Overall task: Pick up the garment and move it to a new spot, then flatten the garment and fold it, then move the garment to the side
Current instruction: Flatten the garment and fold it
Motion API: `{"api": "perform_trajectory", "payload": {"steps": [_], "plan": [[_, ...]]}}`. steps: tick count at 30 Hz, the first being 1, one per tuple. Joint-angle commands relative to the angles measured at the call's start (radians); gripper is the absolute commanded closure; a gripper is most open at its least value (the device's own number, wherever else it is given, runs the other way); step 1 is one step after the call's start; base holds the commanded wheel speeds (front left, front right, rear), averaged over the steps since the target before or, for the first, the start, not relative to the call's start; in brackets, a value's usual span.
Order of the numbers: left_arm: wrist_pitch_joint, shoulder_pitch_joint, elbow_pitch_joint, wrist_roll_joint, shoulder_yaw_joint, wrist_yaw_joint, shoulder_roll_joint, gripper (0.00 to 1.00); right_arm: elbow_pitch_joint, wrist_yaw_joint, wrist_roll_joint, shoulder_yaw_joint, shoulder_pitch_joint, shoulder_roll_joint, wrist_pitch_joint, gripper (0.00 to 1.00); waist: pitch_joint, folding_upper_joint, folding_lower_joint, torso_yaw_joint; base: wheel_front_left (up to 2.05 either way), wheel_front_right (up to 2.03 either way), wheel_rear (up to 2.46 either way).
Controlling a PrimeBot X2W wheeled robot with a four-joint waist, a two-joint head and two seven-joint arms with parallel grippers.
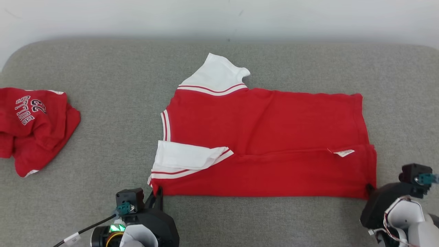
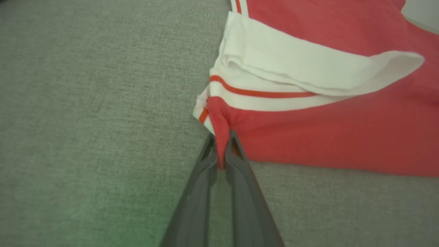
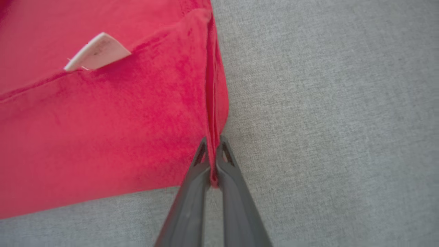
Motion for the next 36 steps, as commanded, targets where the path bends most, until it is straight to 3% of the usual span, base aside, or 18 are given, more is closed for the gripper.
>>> {"api": "perform_trajectory", "payload": {"steps": [1,10,19,20,21,22,31,36], "plan": [[-0.002,0.026,0.001,-0.007,0.002,-0.004,0.002,1.00,-0.012,0.001,0.011,-0.006,0.029,-0.002,-0.005,1.00,-0.010,0.0000,0.0000,0.007,0.00,0.00,0.00],[-0.018,0.121,-0.093,-0.025,0.014,0.023,0.039,1.00,-0.152,0.001,0.075,-0.018,0.160,-0.003,0.015,1.00,-0.028,0.0000,0.0000,0.016,0.00,0.00,0.00],[0.015,0.194,-0.187,-0.029,0.017,0.084,0.069,1.00,-0.208,0.000,0.088,-0.024,0.243,-0.004,0.053,1.00,-0.031,0.0000,0.0000,0.007,0.00,0.00,0.00],[0.021,0.200,-0.196,-0.031,0.018,0.088,0.071,1.00,-0.210,0.000,0.087,-0.019,0.245,-0.004,0.051,0.91,-0.031,0.0000,0.0000,0.005,0.00,0.00,0.00],[0.022,0.204,-0.208,-0.032,0.018,0.090,0.074,0.55,-0.213,0.000,0.088,-0.018,0.240,-0.004,0.044,0.00,-0.030,0.0000,0.0000,0.002,0.00,0.00,0.00],[0.019,0.205,-0.220,-0.031,0.019,0.092,0.077,0.00,-0.215,0.000,0.085,-0.015,0.233,-0.004,0.035,0.00,-0.028,0.0000,0.0000,-0.001,0.00,0.00,0.00],[0.047,0.105,-0.343,-0.014,0.074,0.142,0.143,0.00,-0.276,0.000,0.003,0.003,0.089,-0.002,0.043,0.00,0.024,0.0000,0.0000,-0.031,0.00,0.00,0.00],[0.103,-0.071,-0.377,0.015,0.084,0.118,0.191,0.00,-0.278,0.000,-0.041,0.040,-0.078,-0.022,0.100,0.00,0.098,0.0000,0.0000,-0.060,0.00,0.00,0.00]]}}
